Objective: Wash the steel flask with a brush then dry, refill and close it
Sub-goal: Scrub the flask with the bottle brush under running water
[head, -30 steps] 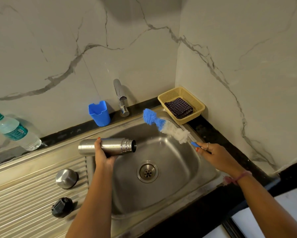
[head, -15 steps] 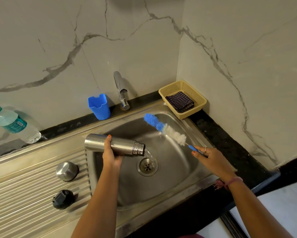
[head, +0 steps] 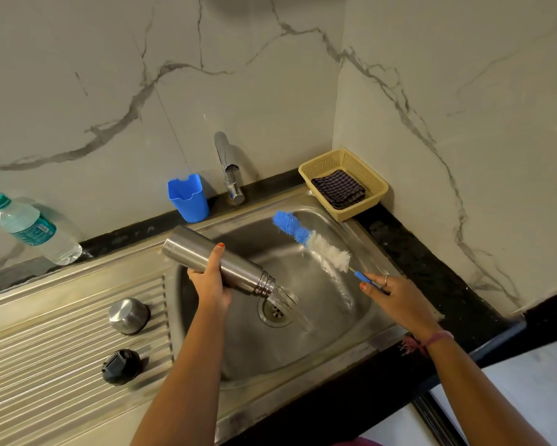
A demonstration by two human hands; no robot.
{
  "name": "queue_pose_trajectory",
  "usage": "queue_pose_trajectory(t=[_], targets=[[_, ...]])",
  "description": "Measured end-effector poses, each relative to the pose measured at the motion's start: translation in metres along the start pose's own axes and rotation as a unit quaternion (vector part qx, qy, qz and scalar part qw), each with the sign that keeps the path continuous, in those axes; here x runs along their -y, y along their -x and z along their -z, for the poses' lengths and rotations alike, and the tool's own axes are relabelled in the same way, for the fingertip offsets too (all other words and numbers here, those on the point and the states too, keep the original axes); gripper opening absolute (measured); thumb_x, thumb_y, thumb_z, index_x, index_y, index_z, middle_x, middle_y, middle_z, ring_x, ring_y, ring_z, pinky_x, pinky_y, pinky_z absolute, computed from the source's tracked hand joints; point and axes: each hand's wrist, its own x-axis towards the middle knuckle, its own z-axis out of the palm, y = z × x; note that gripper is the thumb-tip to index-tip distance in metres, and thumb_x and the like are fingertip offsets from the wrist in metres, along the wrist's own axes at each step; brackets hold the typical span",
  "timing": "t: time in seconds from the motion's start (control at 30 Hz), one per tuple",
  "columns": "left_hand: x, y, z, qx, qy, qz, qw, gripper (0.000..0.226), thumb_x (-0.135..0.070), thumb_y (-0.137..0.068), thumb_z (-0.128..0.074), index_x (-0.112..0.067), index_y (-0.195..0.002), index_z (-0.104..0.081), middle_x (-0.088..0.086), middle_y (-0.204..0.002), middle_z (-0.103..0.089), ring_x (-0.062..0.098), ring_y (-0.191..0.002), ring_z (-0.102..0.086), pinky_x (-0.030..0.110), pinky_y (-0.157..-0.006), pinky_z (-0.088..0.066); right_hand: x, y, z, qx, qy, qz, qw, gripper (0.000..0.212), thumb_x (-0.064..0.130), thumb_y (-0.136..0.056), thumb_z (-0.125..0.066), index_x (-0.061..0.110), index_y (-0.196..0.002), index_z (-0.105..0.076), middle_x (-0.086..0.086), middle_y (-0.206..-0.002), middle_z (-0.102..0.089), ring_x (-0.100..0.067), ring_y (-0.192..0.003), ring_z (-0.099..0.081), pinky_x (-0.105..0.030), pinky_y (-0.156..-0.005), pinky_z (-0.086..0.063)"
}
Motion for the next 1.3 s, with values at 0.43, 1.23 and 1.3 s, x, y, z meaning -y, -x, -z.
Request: queue_pose_trajectory(t=[0.43, 1.23, 1.3], targets=[[0.0, 0.012, -0.001, 0.116, -0.239, -0.167, 0.95, 0.092, -0.008, -0.071, -0.086, -0.024, -0.143, -0.03, -0.002, -0.122, -0.055, 0.013, -0.107, -0.059, 0.038, -0.092, -0.052, -0.007, 0.001, -0.001, -0.007, 0.014, 0.001, 1.0, 0.037, 0.035, -0.093, -0.056, 0.02, -0.126, -0.06, 0.007, -0.052, -0.042, -0.004, -0.045, -0.035, -0.014, -0.041, -0.032], [0.027, 0.03, 0.064, 0.11, -0.376, -0.222, 0.893, 0.086, -0.011, -0.053, -0.098, -0.047, -0.109, -0.042, 0.0, -0.123, -0.056, 0.013, -0.108, -0.059, 0.034, -0.091, -0.051, 0.019, -0.001, -0.023, -0.053, 0.144, 0.015, 0.988, 0.035, 0.032, -0.101, -0.039, 0.013, -0.124, -0.057, 0.009, -0.07, -0.053, -0.005, -0.061, -0.05, -0.019, -0.052, -0.035], [0.027, 0.028, 0.067, 0.11, -0.369, -0.212, 0.898, 0.09, -0.009, -0.053, -0.097, -0.042, -0.116, -0.043, -0.004, -0.12, -0.058, 0.01, -0.107, -0.059, 0.033, -0.091, -0.051, 0.02, 0.001, -0.028, -0.042, 0.153, 0.006, 0.987, 0.036, 0.033, -0.101, -0.039, 0.013, -0.124, -0.058, 0.004, -0.073, -0.058, -0.008, -0.063, -0.054, -0.022, -0.054, -0.041]])
